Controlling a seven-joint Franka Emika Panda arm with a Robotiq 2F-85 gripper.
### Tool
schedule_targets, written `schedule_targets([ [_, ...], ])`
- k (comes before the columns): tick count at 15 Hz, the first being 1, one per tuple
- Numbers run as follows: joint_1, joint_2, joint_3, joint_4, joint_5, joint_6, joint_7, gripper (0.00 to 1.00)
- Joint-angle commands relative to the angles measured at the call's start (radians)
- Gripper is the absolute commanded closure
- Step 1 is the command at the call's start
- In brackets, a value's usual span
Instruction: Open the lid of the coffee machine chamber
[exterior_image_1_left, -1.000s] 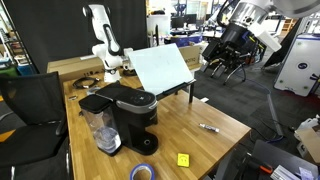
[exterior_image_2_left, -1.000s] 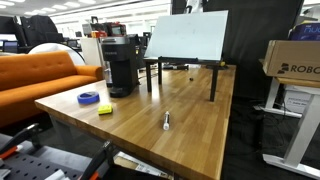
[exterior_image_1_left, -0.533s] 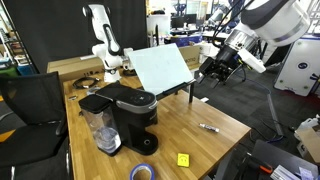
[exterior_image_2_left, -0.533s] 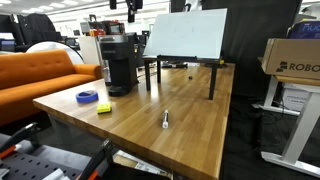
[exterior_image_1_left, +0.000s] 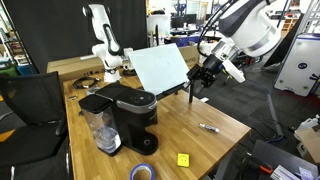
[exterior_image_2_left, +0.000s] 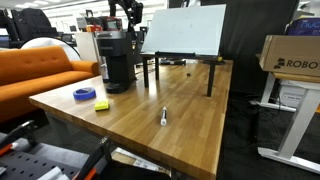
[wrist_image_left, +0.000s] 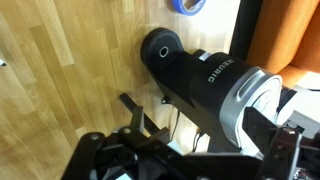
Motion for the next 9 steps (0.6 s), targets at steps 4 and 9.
schedule_targets([
  [4,0.004,0.157,0.064,0.132,0.268,-0.085,-0.238,0.0],
  [9,-0.062,0.188,0.148,0.149,0.311,-0.13,-0.255,0.0],
])
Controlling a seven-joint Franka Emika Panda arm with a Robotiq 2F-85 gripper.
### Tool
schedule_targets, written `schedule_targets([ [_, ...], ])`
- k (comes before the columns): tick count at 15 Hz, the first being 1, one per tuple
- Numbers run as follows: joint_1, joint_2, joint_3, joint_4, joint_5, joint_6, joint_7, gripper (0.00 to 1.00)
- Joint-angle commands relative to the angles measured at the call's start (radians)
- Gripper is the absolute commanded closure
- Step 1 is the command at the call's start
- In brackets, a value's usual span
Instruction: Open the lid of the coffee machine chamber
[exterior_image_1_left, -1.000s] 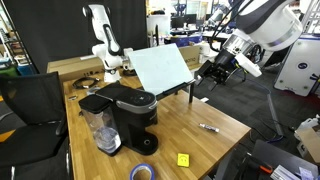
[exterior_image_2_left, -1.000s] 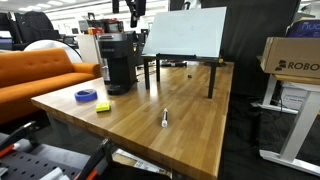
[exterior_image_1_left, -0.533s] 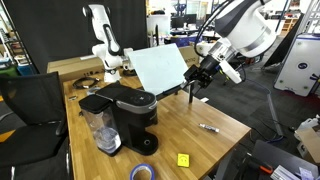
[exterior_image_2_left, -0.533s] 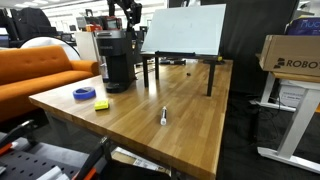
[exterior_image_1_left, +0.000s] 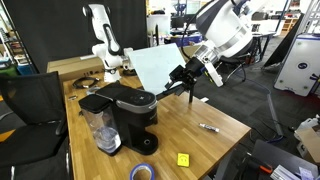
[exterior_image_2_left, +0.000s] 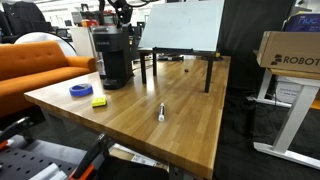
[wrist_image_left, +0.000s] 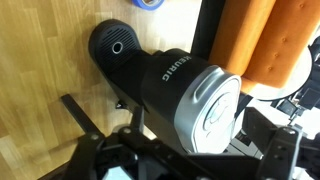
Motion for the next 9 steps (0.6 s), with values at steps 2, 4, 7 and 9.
schedule_targets([
  [2,-0.087,0.011,0.086,0.005,0.007,-0.013,-0.003,0.0],
  [4,-0.094,0.009,0.093,0.004,0.006,-0.013,-0.002,0.0],
  [7,-0.096,0.009,0.094,0.004,0.006,-0.013,-0.002,0.0],
  [9,-0.096,0.009,0.094,0.004,0.006,-0.013,-0.002,0.0],
])
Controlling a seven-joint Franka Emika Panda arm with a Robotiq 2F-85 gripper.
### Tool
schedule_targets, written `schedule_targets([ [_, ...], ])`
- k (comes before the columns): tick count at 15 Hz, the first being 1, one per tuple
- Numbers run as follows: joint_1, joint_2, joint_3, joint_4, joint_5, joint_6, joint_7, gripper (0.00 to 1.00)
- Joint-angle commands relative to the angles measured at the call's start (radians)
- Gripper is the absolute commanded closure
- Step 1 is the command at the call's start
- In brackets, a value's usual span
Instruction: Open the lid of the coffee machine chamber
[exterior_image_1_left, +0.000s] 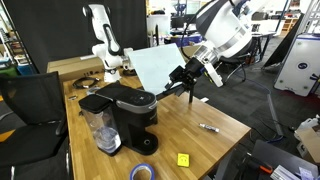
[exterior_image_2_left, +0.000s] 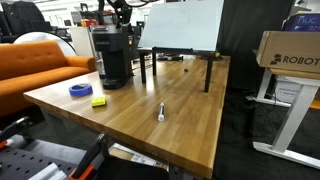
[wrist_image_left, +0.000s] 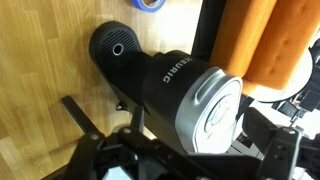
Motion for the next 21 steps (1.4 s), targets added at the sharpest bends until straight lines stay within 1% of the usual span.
schedule_targets([
  [1,-0.054,0.002,0.051,0.002,0.006,-0.009,-0.002,0.0],
  [8,-0.054,0.002,0.051,0.002,0.006,-0.009,-0.002,0.0],
  [9,-0.054,0.008,0.055,0.0,0.017,-0.004,-0.02,0.0],
  [12,-0.068,0.032,0.065,-0.015,0.072,0.004,-0.051,0.0],
  [15,-0.098,0.038,0.058,-0.051,0.144,-0.006,-0.101,0.0],
  [18,-0.131,0.039,0.054,-0.079,0.243,-0.012,-0.171,0.0],
  [21,-0.147,0.034,0.06,-0.092,0.35,-0.023,-0.251,0.0],
])
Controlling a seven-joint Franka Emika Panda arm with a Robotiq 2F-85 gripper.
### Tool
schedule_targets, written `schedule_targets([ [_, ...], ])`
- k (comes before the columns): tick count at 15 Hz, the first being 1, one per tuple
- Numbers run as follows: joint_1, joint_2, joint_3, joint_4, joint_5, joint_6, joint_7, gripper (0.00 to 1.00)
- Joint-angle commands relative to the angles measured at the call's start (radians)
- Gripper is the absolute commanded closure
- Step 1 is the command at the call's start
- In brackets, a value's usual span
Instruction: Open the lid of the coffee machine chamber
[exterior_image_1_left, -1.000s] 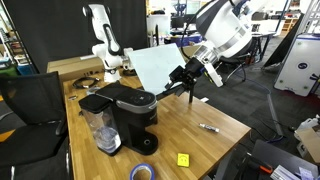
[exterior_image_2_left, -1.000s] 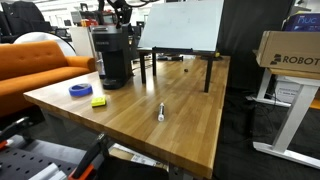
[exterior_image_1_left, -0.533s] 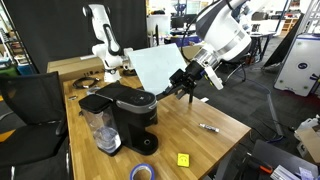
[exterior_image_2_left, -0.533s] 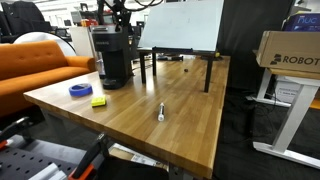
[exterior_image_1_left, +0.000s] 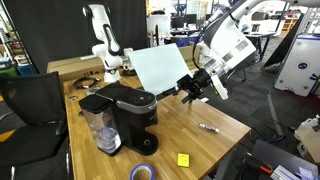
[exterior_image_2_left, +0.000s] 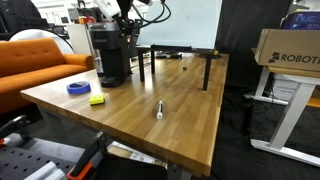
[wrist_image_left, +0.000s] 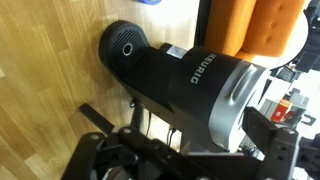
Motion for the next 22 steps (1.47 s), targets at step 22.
schedule_targets([
  [22,-0.014,0.144,0.122,0.122,0.246,-0.217,-0.345,0.0],
])
